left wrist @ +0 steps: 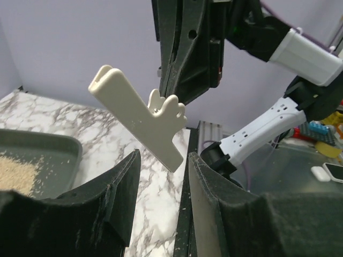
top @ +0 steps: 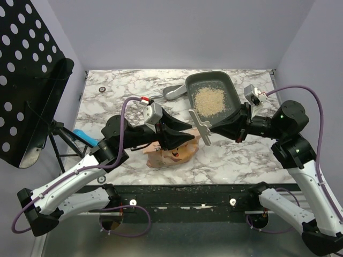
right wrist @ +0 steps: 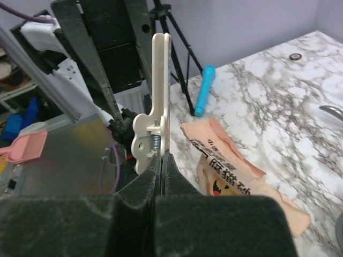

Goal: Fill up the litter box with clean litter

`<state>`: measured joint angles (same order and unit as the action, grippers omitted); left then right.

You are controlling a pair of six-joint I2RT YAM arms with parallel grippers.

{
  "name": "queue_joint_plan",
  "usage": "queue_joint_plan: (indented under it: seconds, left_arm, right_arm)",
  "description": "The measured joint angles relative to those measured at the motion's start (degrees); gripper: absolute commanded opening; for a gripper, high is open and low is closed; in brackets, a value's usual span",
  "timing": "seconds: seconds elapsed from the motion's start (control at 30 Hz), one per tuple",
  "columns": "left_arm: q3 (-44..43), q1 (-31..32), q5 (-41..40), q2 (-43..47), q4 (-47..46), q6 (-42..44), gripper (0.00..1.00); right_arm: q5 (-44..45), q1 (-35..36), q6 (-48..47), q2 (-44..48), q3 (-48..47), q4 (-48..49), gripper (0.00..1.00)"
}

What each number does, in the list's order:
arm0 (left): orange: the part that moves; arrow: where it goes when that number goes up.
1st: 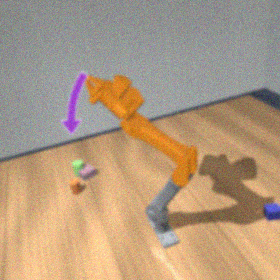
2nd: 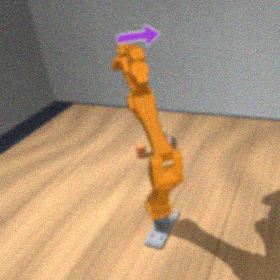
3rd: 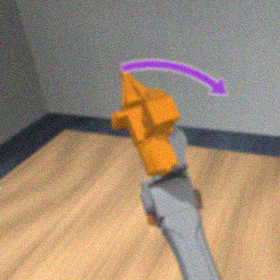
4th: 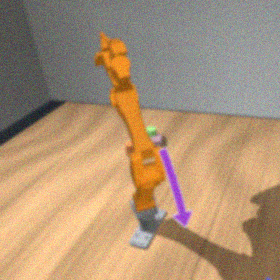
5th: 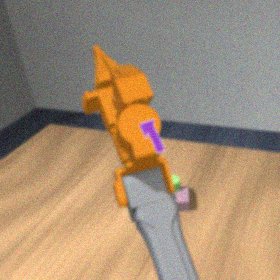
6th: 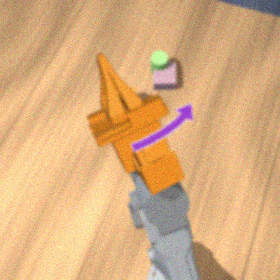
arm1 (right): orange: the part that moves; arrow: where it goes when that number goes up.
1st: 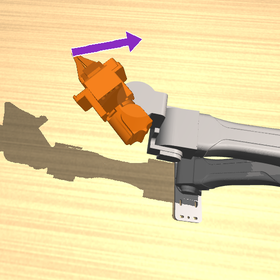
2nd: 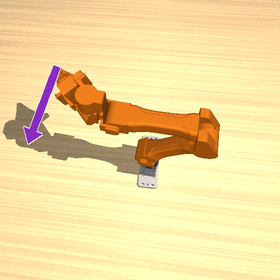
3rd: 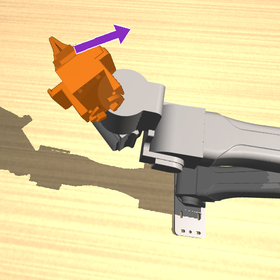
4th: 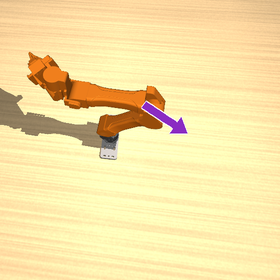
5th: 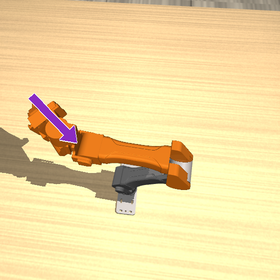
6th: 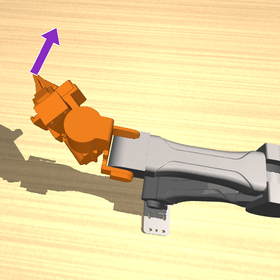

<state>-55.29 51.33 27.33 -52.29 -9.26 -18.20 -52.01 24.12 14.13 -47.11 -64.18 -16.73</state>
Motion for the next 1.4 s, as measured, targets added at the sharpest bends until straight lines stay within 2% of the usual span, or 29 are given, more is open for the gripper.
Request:
queue_joint_plan:
  seconds: [0.37,0.7,1.0,1.13,1.2,1.3,1.4]
  left_arm:
    - [4.2,-0.7,4.0,0.9,-12.1,-5.3,0.48]
    - [4.5,-0.9,4.4,0.5,-18.8,-8.0,0.44]
    - [4.5,-1.0,5.0,-2.3,-21.8,-9.7,0.3]
    - [4.5,-1.0,5.4,-2.8,-22.6,-10.4,0.08]
    - [4.5,-1.0,6.0,-2.7,-22.9,-10.8,0.01]
    - [4.5,-1.0,6.6,-2.7,-22.8,-10.8,0.0]
    - [4.5,-1.2,6.8,-2.6,-21.7,-10.2,0.0]
  right_arm:
    - [-9.0,0.0,7.8,0.4,3.5,10.3,0.0]
    - [-11.1,1.3,11.5,-0.2,5.8,15.8,0.0]
    - [-11.1,2.1,12.4,-0.9,5.8,18.2,0.0]
    - [-11.1,2.2,12.3,-1.6,5.8,18.3,0.0]
    - [-11.1,2.2,12.0,-1.9,5.8,18.5,0.01]
    - [-11.1,2.2,11.2,-2.4,5.8,18.3,0.15]
    - [-11.1,2.2,10.1,-3.0,5.8,17.3,0.36]
